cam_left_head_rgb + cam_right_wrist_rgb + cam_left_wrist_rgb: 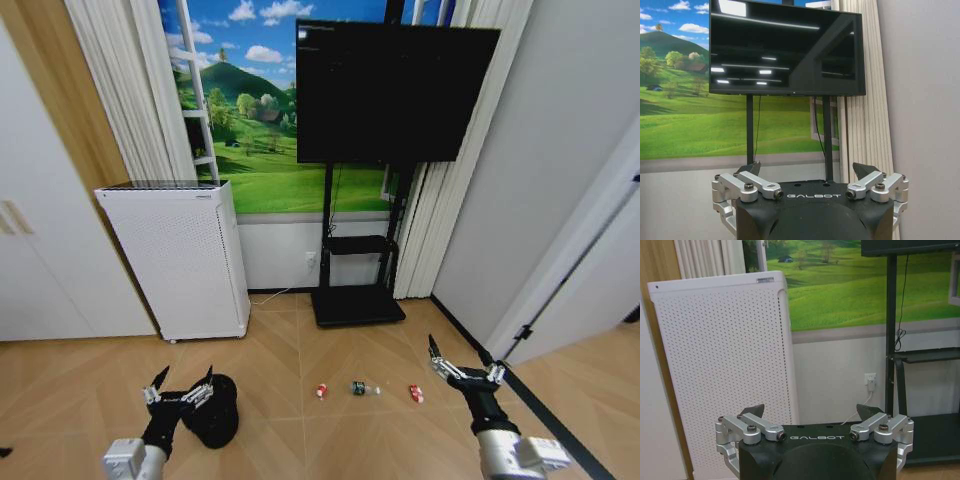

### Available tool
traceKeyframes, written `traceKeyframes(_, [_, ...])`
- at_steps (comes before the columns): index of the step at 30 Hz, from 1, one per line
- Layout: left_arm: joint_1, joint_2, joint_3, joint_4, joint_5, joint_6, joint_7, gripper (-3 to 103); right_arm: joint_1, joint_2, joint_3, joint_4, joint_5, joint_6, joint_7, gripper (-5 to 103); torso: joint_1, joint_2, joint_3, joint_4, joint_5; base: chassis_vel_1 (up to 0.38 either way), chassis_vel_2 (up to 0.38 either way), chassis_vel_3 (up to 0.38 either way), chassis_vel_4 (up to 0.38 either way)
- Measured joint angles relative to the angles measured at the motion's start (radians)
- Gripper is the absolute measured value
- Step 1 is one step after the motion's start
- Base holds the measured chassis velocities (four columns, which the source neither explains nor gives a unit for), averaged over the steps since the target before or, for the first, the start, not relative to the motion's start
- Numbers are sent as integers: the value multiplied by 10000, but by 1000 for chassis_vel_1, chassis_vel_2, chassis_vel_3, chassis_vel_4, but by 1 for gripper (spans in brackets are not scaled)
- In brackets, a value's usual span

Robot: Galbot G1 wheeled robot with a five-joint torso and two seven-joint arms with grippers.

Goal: Pick up the trash bin and place the garbage on the floor into it.

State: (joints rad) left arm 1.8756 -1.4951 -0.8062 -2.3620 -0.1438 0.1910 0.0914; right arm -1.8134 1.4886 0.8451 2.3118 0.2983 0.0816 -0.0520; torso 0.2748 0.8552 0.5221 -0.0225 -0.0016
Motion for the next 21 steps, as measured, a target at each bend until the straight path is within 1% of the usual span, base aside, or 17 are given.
traceKeyframes(2, [2, -16, 15, 2, 32, 0, 0, 100, 22, -6, 14, -51, -137, 6, 109, 100, 0, -2, 3, 1, 35, -341, 349, 332, -357])
traceKeyframes(3, [2, -16, 15, 2, 32, 0, 0, 100, 22, -6, 14, -51, -137, 6, 109, 100, 0, -2, 3, 1, 35, -362, 380, 332, -357])
traceKeyframes(5, [1, -13, 32, 34, 68, 0, -2, 100, 27, -17, 45, -61, -162, 48, 185, 100, 0, 0, 0, -1, -1, -371, 348, 367, -343])
traceKeyframes(6, [2, -10, 41, 40, 76, -1, 1, 100, 27, -21, 49, -72, -161, 111, 203, 100, 0, -2, 3, -3, 8, -357, 348, 370, -329])
traceKeyframes(7, [2, -11, 42, 43, 81, -1, 2, 100, 32, -26, 58, -93, -161, 178, 202, 100, 1, -3, 4, 0, 29, -357, 348, 365, -355])
traceKeyframes(8, [2, -11, 42, 43, 81, -1, 2, 100, 32, -26, 58, -93, -161, 178, 202, 100, 1, -3, 4, 0, 29, -357, 348, 365, -355])
traceKeyframes(10, [4, 18, 43, 85, 122, -223, 91, 100, 43, -22, 83, -178, -186, 523, 49, 100, 1, -1, 1, 1, -2, -352, 343, 342, -336])
traceKeyframes(12, [5, 27, 43, 88, 128, -320, 147, 100, 43, -8, 86, -206, -211, 586, 1, 100, 4, -3, 3, -2, 0, -330, 296, 342, -327])
traceKeyframes(13, [16, 41, 31, 86, 191, -513, 276, 100, 37, 16, 83, -239, -251, 643, -45, 100, 9, -7, 6, 2, 32, -258, 307, 279, -191])
traceKeyframes(14, [16, 41, 31, 86, 191, -513, 276, 100, 37, 16, 83, -239, -251, 643, -45, 100, 9, -7, 6, 2, 32, -258, 307, 279, -191])
traceKeyframes(15, [9, 47, 9, 104, 335, -713, 344, 100, 36, 27, 75, -237, -256, 671, -63, 100, 10, -6, 5, 2, 21, -181, 217, 228, -52])
traceKeyframes(16, [4, 48, 9, 134, 401, -803, 375, 100, 32, 29, 75, -223, -255, 679, -64, 100, 11, -5, 5, -2, -1, -181, 90, 77, -52])
traceKeyframes(17, [4, 48, 9, 134, 401, -803, 375, 100, 32, 29, 75, -223, -255, 679, -64, 100, 11, -5, 5, -2, -1, -181, 90, 77, -52])
traceKeyframes(18, [4, 41, 10, 147, 461, -889, 375, 100, 32, 11, 75, -210, -251, 683, -64, 100, 10, -6, 5, -2, 18, -105, 90, -12, -71])
traceKeyframes(19, [4, 41, 10, 147, 461, -889, 375, 100, 32, 11, 75, -210, -251, 683, -64, 100, 10, -6, 5, -2, 18, -105, 90, -12, -71])
traceKeyframes(20, [3, 36, 9, 150, 497, -975, 372, 100, 20, -12, 77, -209, -237, 693, -64, 100, 8, -6, 4, -3, 30, 0, 51, -12, -10])
traceKeyframes(21, [4, 32, 17, 158, 522, -1024, 366, 100, -22, -48, 80, -186, -206, 724, -61, 100, -1, -4, 1, -2, 6, 0, 0, 0, 0])
